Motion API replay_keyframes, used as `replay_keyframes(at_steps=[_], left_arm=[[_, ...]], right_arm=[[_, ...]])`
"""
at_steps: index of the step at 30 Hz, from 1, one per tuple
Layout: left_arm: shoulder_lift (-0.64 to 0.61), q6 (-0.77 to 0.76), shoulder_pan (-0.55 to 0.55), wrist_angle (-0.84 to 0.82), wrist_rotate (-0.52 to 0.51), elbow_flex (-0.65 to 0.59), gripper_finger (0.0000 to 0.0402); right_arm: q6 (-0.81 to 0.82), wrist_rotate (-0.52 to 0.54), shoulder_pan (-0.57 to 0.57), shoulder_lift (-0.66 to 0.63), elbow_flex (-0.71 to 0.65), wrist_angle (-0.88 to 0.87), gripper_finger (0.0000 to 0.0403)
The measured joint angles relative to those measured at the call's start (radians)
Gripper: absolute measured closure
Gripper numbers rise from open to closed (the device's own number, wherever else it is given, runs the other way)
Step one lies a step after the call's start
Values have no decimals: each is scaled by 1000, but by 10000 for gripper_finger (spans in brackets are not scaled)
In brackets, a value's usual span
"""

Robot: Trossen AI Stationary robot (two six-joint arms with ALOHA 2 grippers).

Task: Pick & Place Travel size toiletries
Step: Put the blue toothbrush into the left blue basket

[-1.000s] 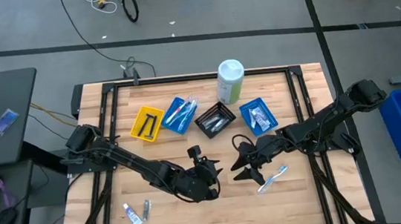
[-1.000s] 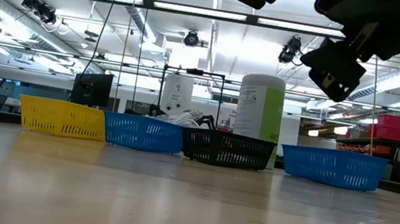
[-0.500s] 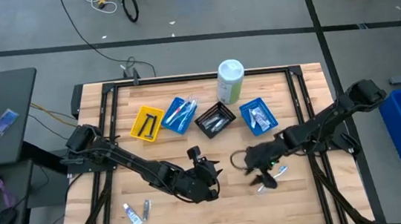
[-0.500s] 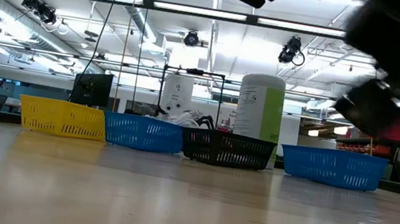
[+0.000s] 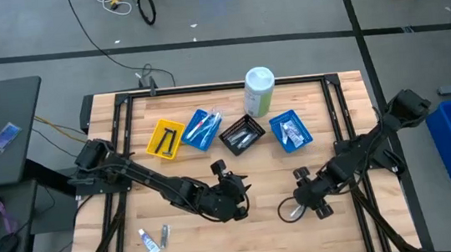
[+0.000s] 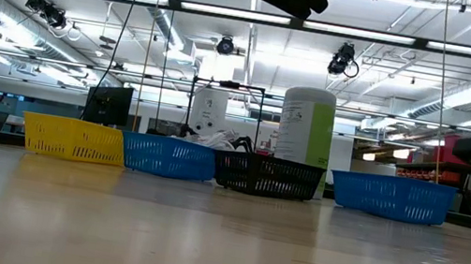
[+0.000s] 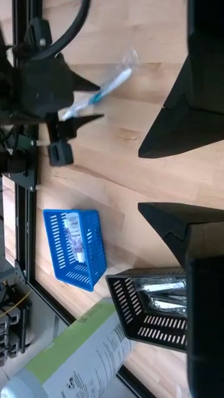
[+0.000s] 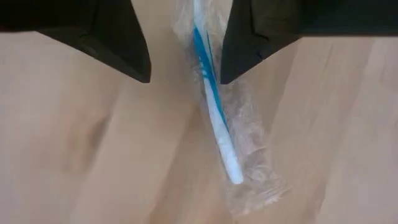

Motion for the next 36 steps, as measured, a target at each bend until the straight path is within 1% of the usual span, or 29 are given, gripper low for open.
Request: replay_keyframes(at_steps=[2,5,11,14,17,19,22,25,27,28,30,33,35,36], left_arm=[[0,0,3,0,0,0,267],[0,-1,4,0,0,0,267],[0,-2,4,0,3,0,267],[0,-31,4,0,54,0,267],[3,-115,7,2,86,0,268],[10,-134,9,1,106,-2,268],[22,-101,18,5,152,-10,268],[38,-83,31,8,215,-13,266],[59,-68,45,91,280,-10,262],[63,-49,52,98,305,-12,259],[96,-22,71,201,378,-8,254],[120,19,89,222,421,-12,244],[139,10,105,259,450,-9,237],[141,-2,111,246,462,-10,234]], right_arm=[[0,-23,8,24,0,2,218],[0,-22,14,57,4,4,245],[29,46,16,73,3,20,310],[63,74,14,76,0,65,351],[101,89,14,81,7,136,385],[109,95,9,83,19,216,388],[105,119,-5,80,33,336,388],[52,157,-26,80,59,408,388],[1,194,-43,80,70,406,388],[-19,208,-54,84,74,398,388],[-46,216,-76,94,86,404,388],[-69,205,-108,111,103,404,388],[-78,201,-122,115,100,379,388],[-78,198,-130,126,100,388,388]])
